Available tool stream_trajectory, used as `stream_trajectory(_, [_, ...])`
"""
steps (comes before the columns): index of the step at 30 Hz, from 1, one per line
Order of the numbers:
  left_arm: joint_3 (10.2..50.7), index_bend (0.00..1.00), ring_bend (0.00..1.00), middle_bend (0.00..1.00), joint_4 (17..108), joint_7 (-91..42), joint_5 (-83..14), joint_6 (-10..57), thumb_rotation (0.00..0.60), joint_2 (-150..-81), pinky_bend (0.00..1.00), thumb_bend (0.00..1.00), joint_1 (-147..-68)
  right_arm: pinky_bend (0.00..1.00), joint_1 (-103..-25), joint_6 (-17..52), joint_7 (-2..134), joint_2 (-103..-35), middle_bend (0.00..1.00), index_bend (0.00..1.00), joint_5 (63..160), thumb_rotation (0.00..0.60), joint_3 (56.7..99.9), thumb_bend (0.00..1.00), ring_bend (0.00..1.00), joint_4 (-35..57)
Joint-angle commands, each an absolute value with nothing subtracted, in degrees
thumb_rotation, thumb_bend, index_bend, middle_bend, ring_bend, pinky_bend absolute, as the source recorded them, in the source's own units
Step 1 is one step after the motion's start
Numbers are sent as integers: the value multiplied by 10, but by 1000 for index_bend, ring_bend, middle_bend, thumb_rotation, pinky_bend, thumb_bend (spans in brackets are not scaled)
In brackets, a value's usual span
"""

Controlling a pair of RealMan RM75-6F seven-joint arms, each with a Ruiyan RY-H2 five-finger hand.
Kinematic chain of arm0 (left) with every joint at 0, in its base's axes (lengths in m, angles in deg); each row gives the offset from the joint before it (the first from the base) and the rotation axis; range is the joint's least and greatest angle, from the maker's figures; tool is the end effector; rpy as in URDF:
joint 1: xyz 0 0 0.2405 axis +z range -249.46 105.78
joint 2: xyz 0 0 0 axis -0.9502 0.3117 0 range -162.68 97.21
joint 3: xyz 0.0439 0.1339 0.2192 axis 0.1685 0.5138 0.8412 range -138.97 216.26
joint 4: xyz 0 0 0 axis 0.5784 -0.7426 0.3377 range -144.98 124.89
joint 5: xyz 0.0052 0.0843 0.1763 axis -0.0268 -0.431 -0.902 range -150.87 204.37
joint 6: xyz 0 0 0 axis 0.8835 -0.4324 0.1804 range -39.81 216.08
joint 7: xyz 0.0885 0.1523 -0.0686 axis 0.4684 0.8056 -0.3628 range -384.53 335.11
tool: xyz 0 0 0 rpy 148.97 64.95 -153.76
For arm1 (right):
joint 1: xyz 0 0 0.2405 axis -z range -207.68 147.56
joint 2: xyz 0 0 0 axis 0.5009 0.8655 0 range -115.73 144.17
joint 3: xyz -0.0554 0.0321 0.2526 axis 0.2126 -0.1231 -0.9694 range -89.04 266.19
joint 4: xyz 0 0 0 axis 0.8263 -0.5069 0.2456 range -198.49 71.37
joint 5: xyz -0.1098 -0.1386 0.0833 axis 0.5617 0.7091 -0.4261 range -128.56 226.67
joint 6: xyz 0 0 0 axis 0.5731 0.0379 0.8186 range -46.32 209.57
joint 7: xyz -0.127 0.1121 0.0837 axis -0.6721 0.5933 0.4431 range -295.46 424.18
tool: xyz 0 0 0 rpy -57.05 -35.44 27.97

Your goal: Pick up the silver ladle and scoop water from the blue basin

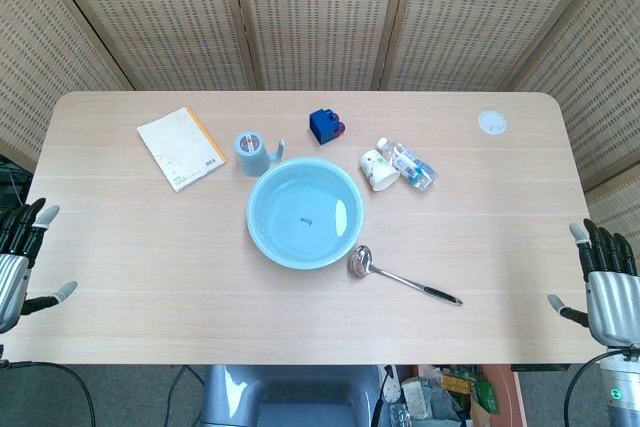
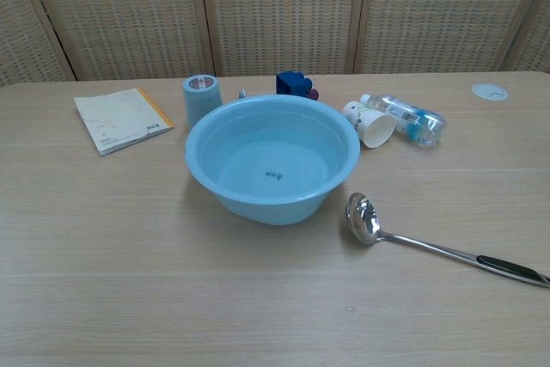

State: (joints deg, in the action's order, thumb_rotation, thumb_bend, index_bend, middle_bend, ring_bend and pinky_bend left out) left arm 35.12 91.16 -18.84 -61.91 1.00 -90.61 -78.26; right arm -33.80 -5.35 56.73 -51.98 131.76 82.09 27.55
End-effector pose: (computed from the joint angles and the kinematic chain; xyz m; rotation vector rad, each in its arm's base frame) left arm -0.2673 0.2322 0.1994 -1.4374 -0.7845 -0.9438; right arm -0.3164 -0.2303 0.1859 1.3053 -0.7862 0.8319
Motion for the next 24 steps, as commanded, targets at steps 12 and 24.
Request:
stream_trajectory(12, [344,0,0,0,909,-191,-606,15,600,-908,0,0,-787,753,-374,7,535,-526,636,0,1331,600,832,0,626,288])
stream_trajectory(24, [338,0,0,0,910,-174,-584,26,600,-914,0,0,-792,1000,-462,160,394,-623,952,174,1197,600,818,0,989,347])
